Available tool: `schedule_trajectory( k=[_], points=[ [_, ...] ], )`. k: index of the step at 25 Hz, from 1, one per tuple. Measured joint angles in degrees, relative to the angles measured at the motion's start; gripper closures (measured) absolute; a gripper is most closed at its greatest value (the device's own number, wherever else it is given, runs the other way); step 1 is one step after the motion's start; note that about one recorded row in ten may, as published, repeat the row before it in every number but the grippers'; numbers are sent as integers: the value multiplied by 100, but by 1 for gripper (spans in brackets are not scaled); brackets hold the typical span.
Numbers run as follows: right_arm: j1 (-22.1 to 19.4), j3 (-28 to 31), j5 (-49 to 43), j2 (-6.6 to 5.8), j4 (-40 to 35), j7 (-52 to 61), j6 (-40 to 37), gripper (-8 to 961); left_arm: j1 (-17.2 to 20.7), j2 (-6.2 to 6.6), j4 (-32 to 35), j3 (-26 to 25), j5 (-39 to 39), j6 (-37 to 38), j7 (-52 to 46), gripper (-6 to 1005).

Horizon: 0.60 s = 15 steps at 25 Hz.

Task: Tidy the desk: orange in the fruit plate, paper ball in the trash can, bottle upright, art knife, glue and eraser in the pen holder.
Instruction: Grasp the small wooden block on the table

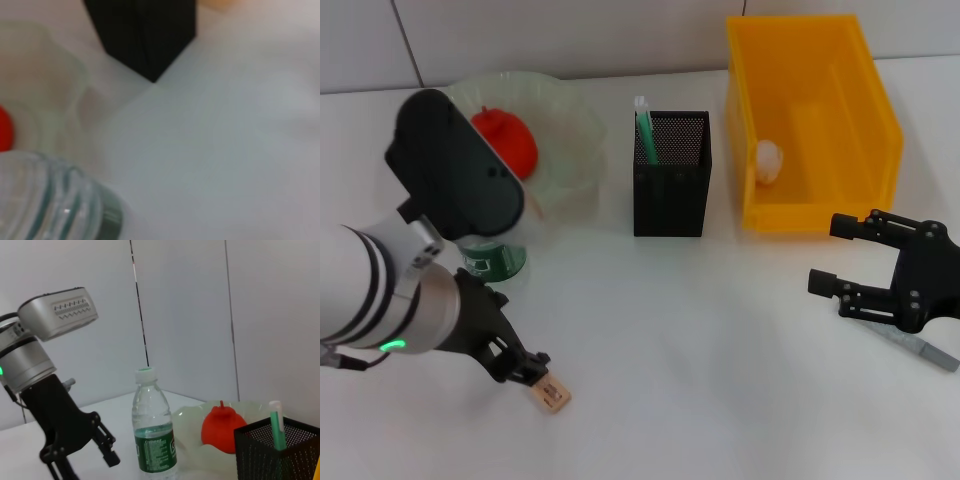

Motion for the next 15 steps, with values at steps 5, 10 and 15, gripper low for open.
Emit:
schedule_trajectory(
  k=[5, 10, 15],
  points=[
    [13, 46, 35, 3, 164, -68, -2, 189, -274, -22, 116, 210, -12, 554, -292, 201],
    [20, 94, 65, 3, 202, -82, -5, 189, -516, -21, 109, 418, -27, 814, -614, 203],
    [43, 122, 66, 8, 293, -84, -21, 189, -544, -28, 45, 545, -27, 785, -731, 205]
  ],
)
